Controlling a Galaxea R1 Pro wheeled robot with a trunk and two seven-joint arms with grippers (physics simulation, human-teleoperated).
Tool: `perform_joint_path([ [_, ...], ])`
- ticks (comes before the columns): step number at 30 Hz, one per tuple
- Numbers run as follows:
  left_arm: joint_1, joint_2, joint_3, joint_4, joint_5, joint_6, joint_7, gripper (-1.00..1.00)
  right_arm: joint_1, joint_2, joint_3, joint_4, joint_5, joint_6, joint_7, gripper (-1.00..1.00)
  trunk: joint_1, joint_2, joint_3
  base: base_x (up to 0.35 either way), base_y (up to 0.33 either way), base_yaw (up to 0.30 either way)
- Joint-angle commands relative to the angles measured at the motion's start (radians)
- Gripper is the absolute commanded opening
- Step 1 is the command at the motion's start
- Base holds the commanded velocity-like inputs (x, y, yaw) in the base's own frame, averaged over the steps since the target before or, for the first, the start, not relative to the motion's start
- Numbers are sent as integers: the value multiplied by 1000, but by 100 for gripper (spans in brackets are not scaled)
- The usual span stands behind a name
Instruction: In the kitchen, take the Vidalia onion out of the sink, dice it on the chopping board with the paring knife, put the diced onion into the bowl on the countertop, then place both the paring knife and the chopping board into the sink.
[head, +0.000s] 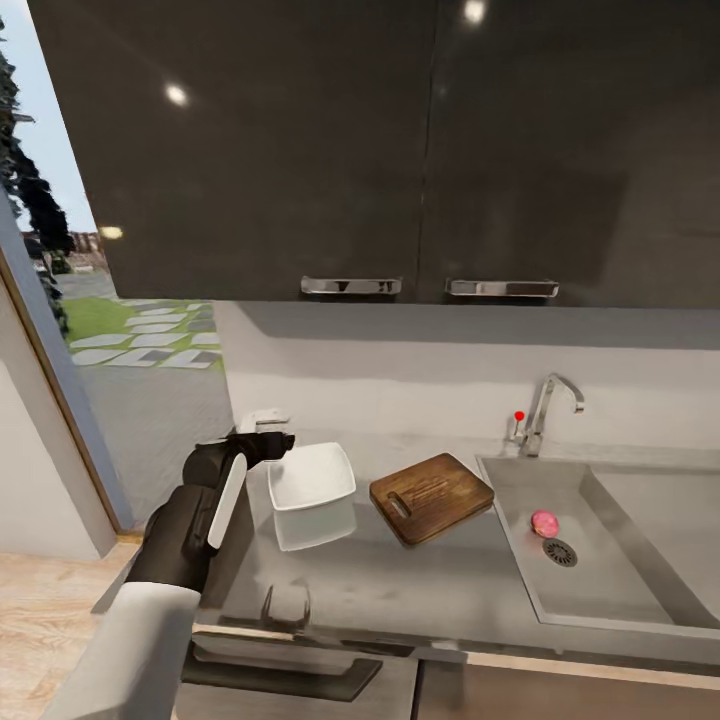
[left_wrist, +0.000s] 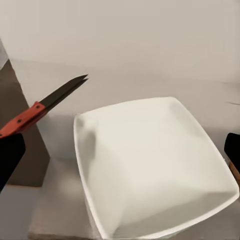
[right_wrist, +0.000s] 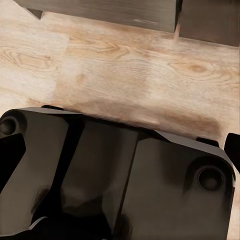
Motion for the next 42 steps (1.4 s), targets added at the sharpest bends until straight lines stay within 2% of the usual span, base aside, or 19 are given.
perform_joint_path([
  [1,0,0,-1,-1,7,4,8,100,1,0,1,-1,1,-1,1,100,1,0,0,267,0,0],
  [13,0,0,-4,6,7,4,7,100,1,0,0,-1,1,-1,1,100,1,0,0,252,0,0],
  [21,0,1,-4,22,7,4,6,100,1,4,-1,7,-6,8,-2,100,1,0,0,42,0,0],
  [27,0,1,-4,37,6,3,6,100,1,10,-1,12,-15,24,-47,100,1,0,0,1,0,0],
  [32,0,2,-3,50,5,3,6,100,1,10,-2,13,-74,125,-50,100,1,0,0,0,0,0],
  [37,0,3,-3,53,5,3,6,100,1,8,0,22,-153,162,-51,100,1,0,0,0,0,0],
  [42,-1,3,-3,54,5,3,8,100,1,6,0,37,-175,168,-56,100,1,0,0,0,0,0],
])
